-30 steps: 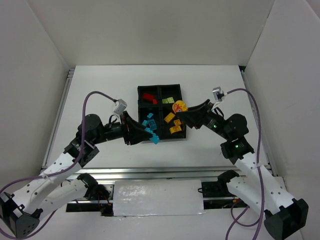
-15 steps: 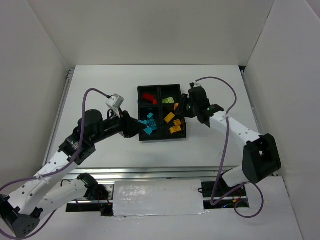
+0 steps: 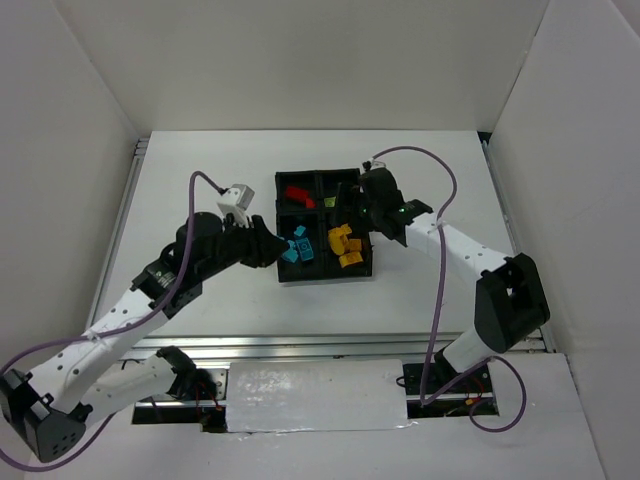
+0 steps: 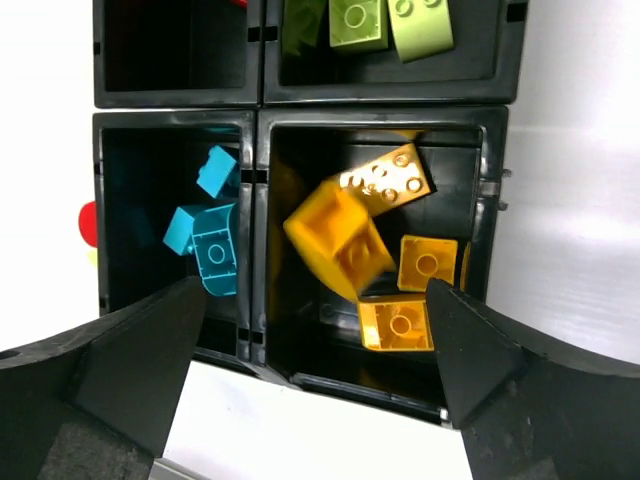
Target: Sort the legos into containers by color
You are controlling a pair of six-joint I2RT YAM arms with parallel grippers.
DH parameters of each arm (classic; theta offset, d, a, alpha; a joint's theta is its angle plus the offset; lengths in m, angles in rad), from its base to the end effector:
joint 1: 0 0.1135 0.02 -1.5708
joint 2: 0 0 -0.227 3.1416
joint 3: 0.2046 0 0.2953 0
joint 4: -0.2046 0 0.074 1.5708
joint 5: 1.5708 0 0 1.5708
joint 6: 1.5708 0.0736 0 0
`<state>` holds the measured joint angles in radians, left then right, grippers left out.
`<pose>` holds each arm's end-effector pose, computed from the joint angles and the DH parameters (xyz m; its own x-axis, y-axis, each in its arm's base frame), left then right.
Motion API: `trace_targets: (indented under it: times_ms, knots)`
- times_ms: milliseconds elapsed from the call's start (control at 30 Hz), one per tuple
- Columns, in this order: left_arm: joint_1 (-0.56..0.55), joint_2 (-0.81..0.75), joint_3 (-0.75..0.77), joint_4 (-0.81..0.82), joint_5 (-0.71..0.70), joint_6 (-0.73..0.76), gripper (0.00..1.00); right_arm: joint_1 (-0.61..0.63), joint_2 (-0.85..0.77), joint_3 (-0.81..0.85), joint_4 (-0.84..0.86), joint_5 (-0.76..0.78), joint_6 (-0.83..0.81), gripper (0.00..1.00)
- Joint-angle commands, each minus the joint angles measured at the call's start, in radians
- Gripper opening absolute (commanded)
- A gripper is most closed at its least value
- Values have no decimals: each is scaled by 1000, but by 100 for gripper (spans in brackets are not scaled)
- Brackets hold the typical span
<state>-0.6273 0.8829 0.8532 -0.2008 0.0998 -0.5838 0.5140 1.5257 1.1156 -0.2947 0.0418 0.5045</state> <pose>0.2467 -0.1879 0.3066 -0.5195 -0.3008 -0.7998 0.4509 0.6986 -0.5556 0.3596 0.1995 0.1844 -0.7179 0.1493 -0.6799 -0.1331 0.9293 0.3445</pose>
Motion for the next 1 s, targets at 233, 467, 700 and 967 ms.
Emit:
trace_targets:
  times_ms: [233, 467, 700, 967]
  knots:
    - [14, 290, 185, 21, -206, 18, 0, 35, -237, 46, -40, 29, 28, 100]
    - [47, 533, 274, 66, -229, 9, 21, 41, -487, -59, -83, 10, 25, 100]
    - [81, 649, 316, 123, -209, 12, 57, 46, -622, -89, -136, -31, 11, 100]
    - [87, 664, 342, 135, -178, -10, 87, 46, -635, -88, -156, -32, -14, 100]
